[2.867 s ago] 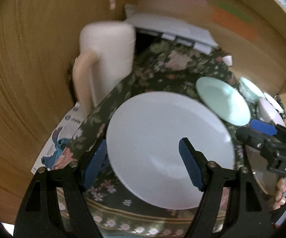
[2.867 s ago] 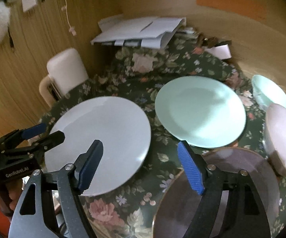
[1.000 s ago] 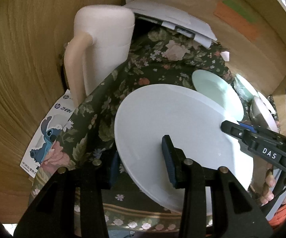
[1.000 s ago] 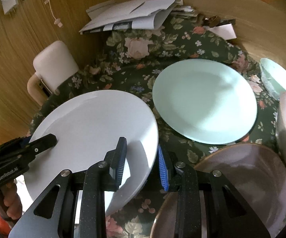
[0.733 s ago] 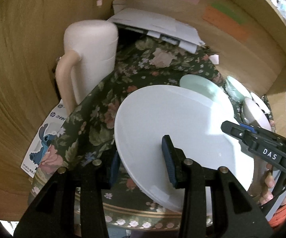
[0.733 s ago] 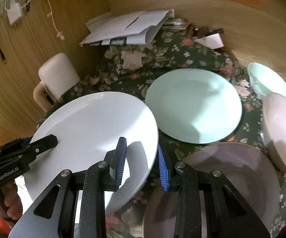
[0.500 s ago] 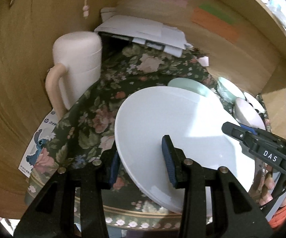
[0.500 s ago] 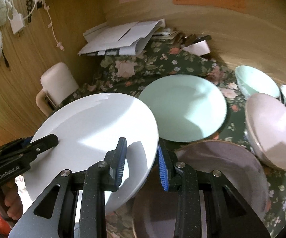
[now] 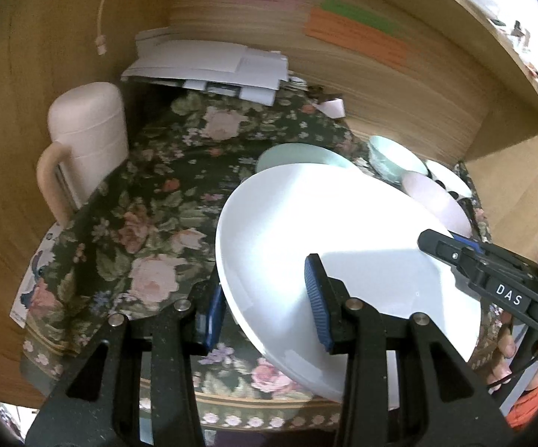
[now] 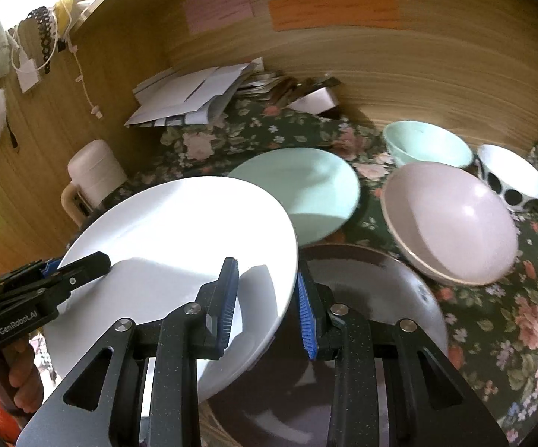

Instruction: Organize plates and bowls

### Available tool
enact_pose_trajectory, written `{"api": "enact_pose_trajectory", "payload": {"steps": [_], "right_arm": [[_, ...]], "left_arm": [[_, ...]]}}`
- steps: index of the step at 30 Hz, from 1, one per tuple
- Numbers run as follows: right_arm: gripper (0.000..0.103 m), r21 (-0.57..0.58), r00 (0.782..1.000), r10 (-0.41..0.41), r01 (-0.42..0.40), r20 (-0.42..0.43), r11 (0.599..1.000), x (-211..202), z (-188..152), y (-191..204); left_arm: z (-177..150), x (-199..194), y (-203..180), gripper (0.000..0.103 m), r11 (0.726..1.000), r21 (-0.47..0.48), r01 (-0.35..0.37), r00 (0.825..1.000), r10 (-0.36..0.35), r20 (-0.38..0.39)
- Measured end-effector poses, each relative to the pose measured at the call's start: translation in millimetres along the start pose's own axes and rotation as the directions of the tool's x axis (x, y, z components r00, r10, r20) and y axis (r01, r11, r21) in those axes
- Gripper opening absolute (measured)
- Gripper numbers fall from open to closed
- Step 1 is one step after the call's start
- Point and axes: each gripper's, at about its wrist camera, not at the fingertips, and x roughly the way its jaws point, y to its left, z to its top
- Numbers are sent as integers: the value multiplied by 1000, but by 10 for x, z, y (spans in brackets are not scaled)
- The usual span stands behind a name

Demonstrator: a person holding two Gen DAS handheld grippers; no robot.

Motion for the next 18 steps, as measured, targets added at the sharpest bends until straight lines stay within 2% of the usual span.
{"api": "enact_pose_trajectory", "payload": {"steps": [18], "right_arm": [[28,71,997,-73,72,8,995,-315,-312,-429]], "left_arm": [[-176,147,-510,40,996,58,74,996,-71,-50]]}}
